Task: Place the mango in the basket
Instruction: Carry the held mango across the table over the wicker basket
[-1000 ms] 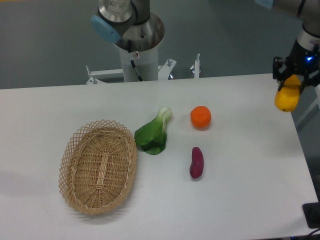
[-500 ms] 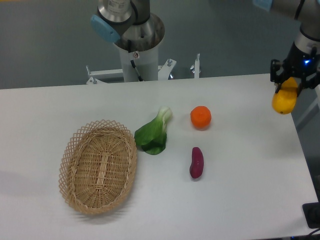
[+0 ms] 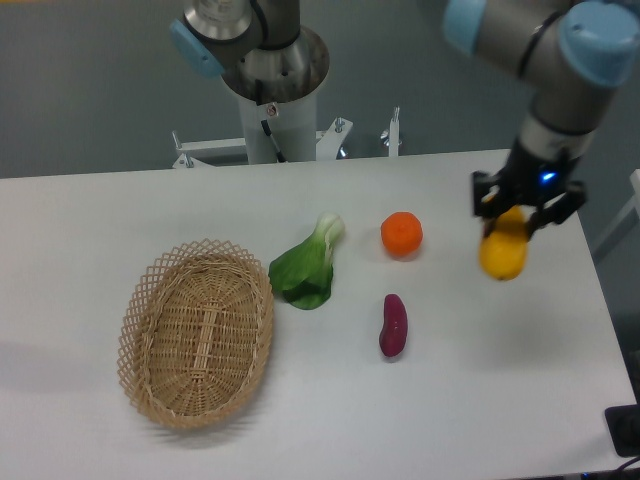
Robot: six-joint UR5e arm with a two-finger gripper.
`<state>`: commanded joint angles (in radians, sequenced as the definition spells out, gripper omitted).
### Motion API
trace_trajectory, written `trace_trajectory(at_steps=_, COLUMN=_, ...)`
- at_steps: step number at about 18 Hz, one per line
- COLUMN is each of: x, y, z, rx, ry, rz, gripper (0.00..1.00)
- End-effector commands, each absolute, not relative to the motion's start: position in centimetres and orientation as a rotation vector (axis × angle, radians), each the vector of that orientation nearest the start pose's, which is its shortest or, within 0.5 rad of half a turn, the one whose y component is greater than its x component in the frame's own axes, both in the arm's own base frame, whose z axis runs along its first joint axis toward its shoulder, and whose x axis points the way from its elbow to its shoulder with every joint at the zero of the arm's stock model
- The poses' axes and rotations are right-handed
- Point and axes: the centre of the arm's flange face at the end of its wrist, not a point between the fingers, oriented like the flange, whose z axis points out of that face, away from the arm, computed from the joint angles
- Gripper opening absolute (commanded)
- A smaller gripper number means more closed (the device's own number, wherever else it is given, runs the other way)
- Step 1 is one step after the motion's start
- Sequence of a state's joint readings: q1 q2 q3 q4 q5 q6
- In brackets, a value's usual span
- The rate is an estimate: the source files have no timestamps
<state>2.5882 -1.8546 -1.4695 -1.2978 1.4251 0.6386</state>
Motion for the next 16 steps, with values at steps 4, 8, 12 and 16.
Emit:
trace_trajectory(at_steps=4, x=-37.3, y=51.0, z=39.9, rx=-2.894, ry=-0.566, rz=-0.057, gripper=0.53)
trace_trajectory(at_steps=8, x=-32.0, y=54.5, z=37.4, rx=-2.846, ry=-0.533, rz=-0.025, gripper=0.53)
trace_trajectory(at_steps=12, x=-28.3, y=57.3, z=33.5, rx=-2.861, ry=-0.483, rz=-0.045, gripper=0.54)
trace_trajectory(at_steps=16, x=-24.9, y=59.5, z=30.0, rx=-2.916, ry=-0.431, rz=-0.080, gripper=0.54)
